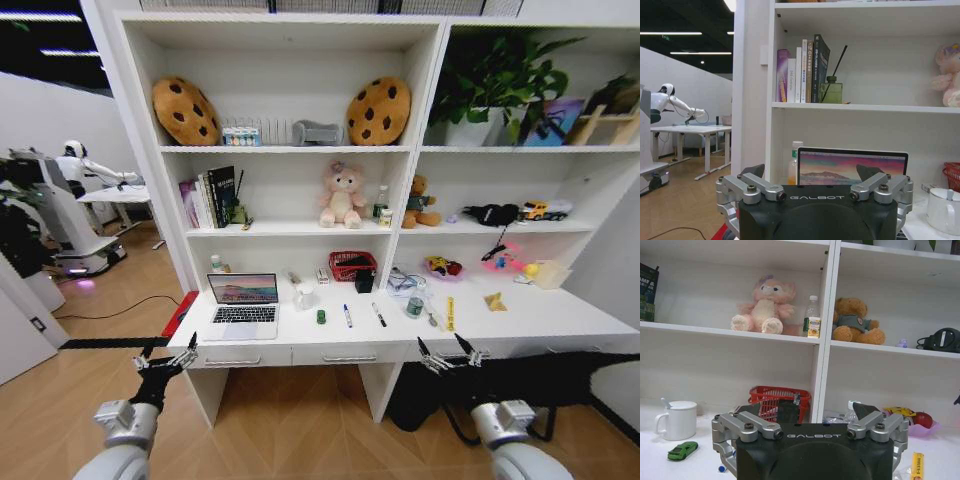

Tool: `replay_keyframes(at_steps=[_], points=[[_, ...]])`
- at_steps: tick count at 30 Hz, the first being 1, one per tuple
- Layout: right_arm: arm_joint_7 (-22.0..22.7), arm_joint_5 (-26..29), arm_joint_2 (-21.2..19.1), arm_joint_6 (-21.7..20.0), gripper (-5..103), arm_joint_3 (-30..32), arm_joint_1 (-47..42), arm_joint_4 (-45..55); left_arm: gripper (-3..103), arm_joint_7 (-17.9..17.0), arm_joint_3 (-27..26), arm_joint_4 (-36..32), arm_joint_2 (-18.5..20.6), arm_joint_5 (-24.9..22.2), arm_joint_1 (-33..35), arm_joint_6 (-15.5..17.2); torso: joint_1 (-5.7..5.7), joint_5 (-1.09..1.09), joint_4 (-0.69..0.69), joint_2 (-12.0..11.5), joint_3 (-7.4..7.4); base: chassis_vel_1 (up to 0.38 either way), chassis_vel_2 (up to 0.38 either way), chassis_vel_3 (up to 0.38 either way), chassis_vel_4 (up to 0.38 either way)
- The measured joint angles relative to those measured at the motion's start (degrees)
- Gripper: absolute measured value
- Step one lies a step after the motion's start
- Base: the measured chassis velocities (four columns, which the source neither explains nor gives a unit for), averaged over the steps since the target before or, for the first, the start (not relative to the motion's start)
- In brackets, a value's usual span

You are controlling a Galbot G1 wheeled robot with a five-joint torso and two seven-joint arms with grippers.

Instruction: Organize the objects on the table.

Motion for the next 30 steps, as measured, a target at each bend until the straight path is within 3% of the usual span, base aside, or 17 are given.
replay_keyframes(at_steps=[30], points=[[0.15,-0.48,0.54,0.04,100,-0.83,-0.07,-0.15,100,-0.21,0.15,-0.29,0.19,-0.12,0.1,0.23,0.0,0.0,-0.01,0.0,0.0,-0.13,0.132,0.134,-0.132]])
